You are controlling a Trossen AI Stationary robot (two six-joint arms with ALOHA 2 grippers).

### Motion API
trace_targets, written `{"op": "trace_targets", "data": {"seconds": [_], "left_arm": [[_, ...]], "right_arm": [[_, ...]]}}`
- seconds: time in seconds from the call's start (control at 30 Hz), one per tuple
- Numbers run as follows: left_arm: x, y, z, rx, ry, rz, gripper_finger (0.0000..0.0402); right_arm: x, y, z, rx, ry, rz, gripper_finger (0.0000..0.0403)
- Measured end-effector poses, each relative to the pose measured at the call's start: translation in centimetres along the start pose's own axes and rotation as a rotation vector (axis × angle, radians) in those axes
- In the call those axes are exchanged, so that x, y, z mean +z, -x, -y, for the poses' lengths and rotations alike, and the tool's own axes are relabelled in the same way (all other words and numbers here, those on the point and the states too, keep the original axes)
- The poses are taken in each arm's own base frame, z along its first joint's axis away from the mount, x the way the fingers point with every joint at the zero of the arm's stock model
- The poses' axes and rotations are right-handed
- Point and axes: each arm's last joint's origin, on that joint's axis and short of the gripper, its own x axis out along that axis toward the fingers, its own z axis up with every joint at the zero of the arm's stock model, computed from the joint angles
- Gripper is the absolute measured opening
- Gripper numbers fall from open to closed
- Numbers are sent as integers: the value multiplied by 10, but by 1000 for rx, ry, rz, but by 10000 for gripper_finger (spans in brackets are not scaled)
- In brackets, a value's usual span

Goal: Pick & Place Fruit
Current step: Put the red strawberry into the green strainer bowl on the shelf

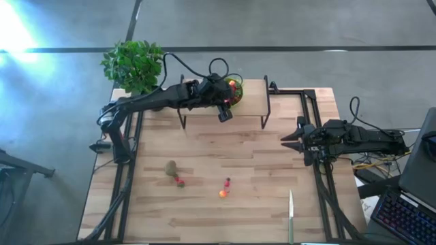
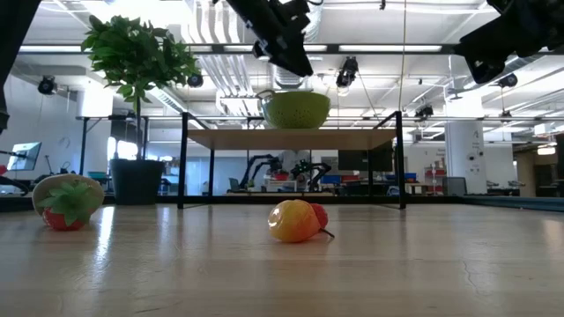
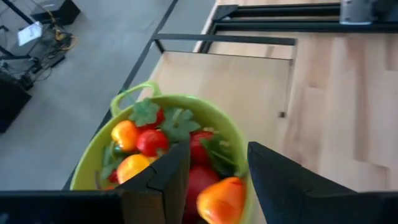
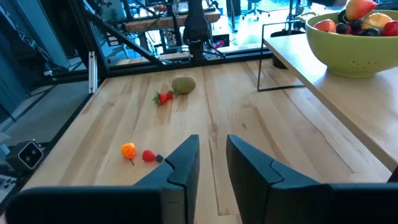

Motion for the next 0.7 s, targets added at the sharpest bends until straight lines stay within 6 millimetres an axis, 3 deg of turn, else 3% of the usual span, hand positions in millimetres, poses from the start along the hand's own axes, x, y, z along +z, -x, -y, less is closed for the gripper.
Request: {"op": "trace_targets", "data": {"seconds": [0.33, 0.7], "left_arm": [[7, 28, 48, -123, -75, -60, 167], [-24, 47, 130, -291, -231, -167, 167]], "right_arm": [[0, 0, 0, 0, 0, 0, 45], [0, 0, 0, 0, 0, 0, 34]]}}
